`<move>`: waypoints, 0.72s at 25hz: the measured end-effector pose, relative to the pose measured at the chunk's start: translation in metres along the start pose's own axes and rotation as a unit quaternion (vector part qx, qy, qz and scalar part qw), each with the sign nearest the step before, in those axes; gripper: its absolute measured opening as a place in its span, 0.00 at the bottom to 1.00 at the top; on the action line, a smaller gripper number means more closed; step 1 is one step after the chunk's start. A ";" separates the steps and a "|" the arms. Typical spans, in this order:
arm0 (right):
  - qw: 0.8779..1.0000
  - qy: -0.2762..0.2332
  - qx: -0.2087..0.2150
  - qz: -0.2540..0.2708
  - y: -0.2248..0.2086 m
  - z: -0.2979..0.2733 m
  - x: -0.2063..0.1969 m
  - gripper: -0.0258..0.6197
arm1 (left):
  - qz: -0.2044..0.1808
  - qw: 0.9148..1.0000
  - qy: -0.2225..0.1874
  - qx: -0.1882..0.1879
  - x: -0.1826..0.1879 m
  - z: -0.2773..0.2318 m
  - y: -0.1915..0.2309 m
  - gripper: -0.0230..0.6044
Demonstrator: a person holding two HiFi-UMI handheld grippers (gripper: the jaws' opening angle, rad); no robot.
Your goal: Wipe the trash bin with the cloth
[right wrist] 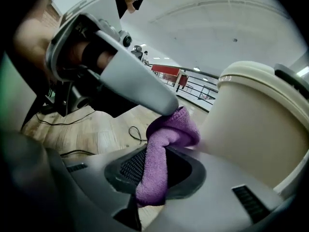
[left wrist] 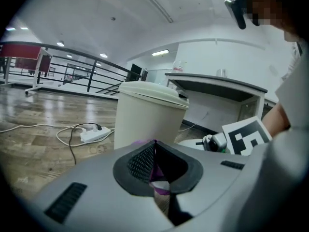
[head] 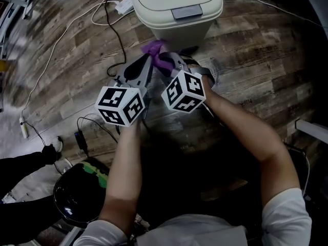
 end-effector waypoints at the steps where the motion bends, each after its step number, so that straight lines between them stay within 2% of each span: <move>1: 1.000 0.004 0.009 -0.008 0.003 -0.001 -0.005 0.18 | 0.003 1.000 0.001 0.003 -0.001 0.000 0.001 0.05; 4: 0.999 0.031 0.012 -0.041 0.005 -0.002 -0.033 0.18 | 0.001 1.000 0.009 -0.003 -0.004 -0.004 -0.004 0.05; 9: 0.993 0.083 -0.010 -0.084 -0.006 0.011 -0.091 0.18 | -0.014 0.999 0.036 -0.029 -0.008 -0.019 -0.021 0.05; 14: 0.982 0.129 -0.073 -0.118 -0.034 0.030 -0.140 0.18 | -0.012 0.997 0.065 -0.050 -0.017 -0.034 -0.033 0.05; 18: 0.970 0.147 -0.127 -0.144 -0.061 0.044 -0.162 0.18 | -0.010 0.996 0.074 -0.057 -0.019 -0.043 -0.039 0.05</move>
Point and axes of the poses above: the fingertips, and each gripper's own axes: z backward along the fingers, y to its left, x out of its top, the point moved 6 cm from there along z, backward along the fingers, and after that the axes turned 9 degrees about y, right-handed, at the moved point
